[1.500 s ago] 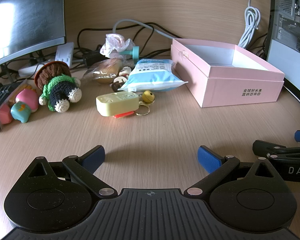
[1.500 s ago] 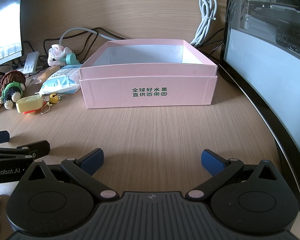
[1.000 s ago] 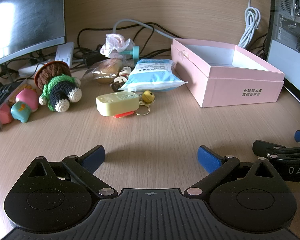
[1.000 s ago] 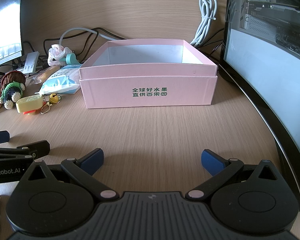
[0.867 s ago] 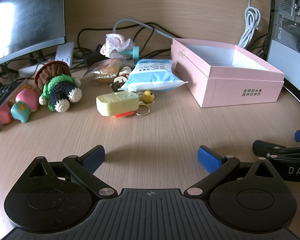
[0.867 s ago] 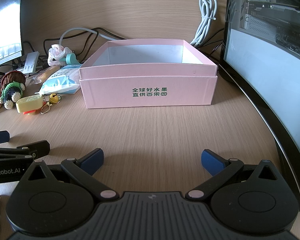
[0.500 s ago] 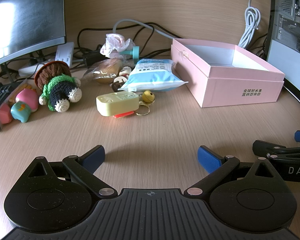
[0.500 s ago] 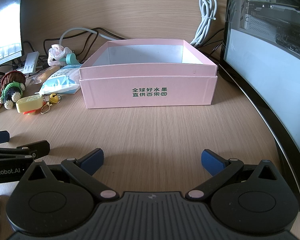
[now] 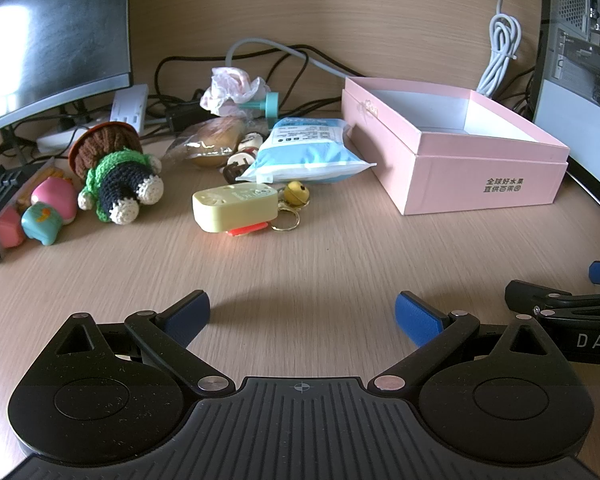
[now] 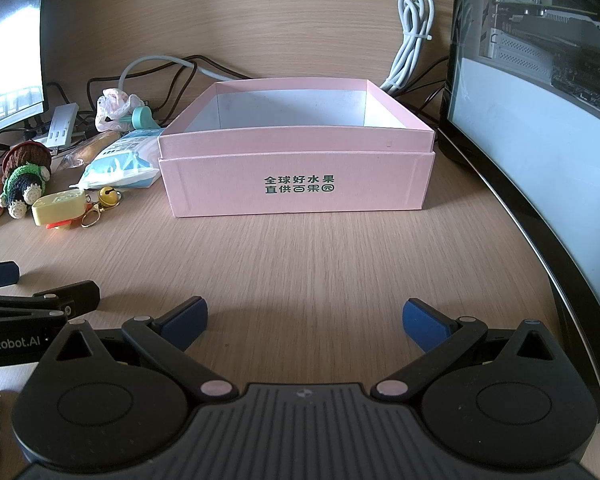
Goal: Organize objects
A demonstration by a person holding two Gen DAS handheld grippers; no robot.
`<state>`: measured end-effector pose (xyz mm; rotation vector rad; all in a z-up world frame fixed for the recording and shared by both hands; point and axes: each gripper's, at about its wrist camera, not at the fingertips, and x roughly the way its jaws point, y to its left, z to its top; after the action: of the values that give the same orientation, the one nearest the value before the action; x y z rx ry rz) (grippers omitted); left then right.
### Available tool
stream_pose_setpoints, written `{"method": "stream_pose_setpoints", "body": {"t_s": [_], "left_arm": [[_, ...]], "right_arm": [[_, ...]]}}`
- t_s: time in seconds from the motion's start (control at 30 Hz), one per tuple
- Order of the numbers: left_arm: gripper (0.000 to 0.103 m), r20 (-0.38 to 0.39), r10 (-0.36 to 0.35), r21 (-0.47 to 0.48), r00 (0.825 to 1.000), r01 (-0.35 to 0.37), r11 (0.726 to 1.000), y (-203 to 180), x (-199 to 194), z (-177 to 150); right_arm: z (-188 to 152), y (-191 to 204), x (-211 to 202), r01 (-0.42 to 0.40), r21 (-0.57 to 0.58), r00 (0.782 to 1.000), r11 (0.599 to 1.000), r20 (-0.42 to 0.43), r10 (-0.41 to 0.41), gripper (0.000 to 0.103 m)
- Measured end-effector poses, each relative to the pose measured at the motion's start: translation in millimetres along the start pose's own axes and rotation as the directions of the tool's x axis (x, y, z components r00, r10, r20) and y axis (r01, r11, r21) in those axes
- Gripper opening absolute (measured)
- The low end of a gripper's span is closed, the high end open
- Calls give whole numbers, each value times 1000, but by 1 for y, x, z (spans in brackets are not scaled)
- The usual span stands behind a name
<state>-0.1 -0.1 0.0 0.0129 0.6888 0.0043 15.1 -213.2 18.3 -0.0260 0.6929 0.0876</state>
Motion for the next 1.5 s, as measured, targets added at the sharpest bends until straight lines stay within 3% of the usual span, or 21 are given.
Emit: {"method": "stream_pose_setpoints", "body": {"t_s": [1.33,1.5], "left_arm": [[102,0,-1,-1,1000,1,1000,0,0,0],[102,1,-2,-1,1000,2,1000,0,0,0]], "right_arm": [[0,1,0,-1,2,1000,1000,0,1,103],[4,1,3,-5,0,999,1000,-41,5,103]]}}
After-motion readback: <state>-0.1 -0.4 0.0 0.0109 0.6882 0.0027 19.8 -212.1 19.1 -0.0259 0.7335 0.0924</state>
